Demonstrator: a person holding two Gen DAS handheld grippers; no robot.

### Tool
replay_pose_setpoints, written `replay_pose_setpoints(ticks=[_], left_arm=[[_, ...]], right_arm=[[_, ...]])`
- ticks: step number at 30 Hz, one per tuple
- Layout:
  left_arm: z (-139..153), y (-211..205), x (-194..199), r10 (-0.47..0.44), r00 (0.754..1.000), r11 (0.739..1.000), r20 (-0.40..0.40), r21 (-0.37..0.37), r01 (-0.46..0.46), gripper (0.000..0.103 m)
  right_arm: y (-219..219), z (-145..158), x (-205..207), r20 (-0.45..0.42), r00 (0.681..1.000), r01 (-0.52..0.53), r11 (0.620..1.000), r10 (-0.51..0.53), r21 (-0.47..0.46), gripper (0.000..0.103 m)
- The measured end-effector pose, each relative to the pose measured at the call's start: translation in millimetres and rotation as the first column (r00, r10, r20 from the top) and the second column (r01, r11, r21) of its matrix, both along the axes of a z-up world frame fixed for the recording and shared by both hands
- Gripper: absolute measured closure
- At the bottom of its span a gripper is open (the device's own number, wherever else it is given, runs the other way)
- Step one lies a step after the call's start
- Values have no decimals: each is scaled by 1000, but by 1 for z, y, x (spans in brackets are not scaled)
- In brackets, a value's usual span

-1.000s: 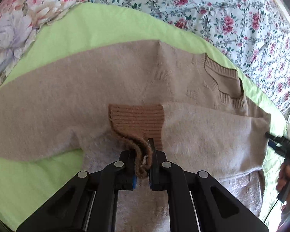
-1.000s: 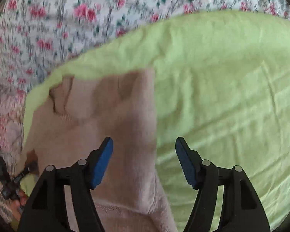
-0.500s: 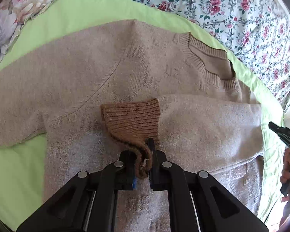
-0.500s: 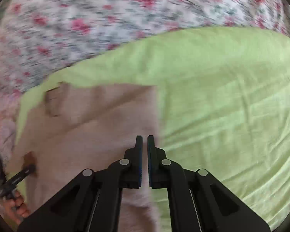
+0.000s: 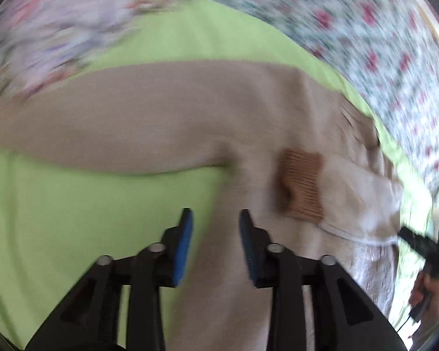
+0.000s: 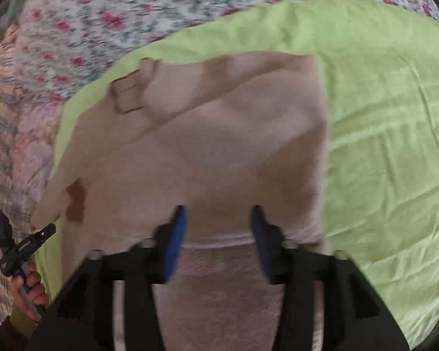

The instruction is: Fold small clothes

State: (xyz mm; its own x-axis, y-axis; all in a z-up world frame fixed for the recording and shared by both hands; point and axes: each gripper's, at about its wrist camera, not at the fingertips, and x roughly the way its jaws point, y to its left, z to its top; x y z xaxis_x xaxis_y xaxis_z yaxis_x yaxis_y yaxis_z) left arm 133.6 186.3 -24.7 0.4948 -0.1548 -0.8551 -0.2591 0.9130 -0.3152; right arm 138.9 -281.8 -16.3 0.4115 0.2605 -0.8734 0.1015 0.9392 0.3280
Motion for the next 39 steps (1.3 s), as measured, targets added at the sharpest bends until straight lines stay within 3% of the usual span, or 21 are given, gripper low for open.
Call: replay_pose_setpoints(ticks=[2,5,9,14,17,19,20,26,32,36,39], left_arm=[[1,31,-16,89,996,996,3,-16,-89,44],[-3,88,-36,243,970,968,3,-68,-242,39],[-13,168,-55,447,894,880,9,-186,-438,31],[-28,258,-56,600,800,759,23,-333,-560,28],[-33,287,-47,636,771,727,34,-363,-583,30],[-28,296,-41,631,772,745,75,-336,-577,62],[-23,297,-37,611,787,765,87,-321,-558,92],[34,247,-42,495,840,868,224,-180,-463,96],[91,127,-18,229,918,973,324,-76,-216,96],[102,24,12,30,939,998,344,-68,-8,96],[95,-60,38,-124,938,989,324,-35,143,96]], right_arm=[[31,1,-6,2,998,-58,998,58,30,48],[72,-7,-2,-29,993,-116,992,118,49,48],[104,-16,-6,-53,982,-180,981,184,68,48],[135,-21,2,-84,969,-225,971,231,79,48],[141,-20,-1,-96,965,-238,968,245,74,48],[145,-18,-1,-98,961,-254,965,259,62,48],[147,-17,-2,-95,960,-259,964,264,59,48],[139,-11,-5,-74,970,-228,972,232,52,48],[107,-3,-16,-47,988,-148,988,150,50,48],[81,4,-31,-28,996,-81,995,82,50,48],[60,9,-47,-18,1000,-14,999,15,47,48]])
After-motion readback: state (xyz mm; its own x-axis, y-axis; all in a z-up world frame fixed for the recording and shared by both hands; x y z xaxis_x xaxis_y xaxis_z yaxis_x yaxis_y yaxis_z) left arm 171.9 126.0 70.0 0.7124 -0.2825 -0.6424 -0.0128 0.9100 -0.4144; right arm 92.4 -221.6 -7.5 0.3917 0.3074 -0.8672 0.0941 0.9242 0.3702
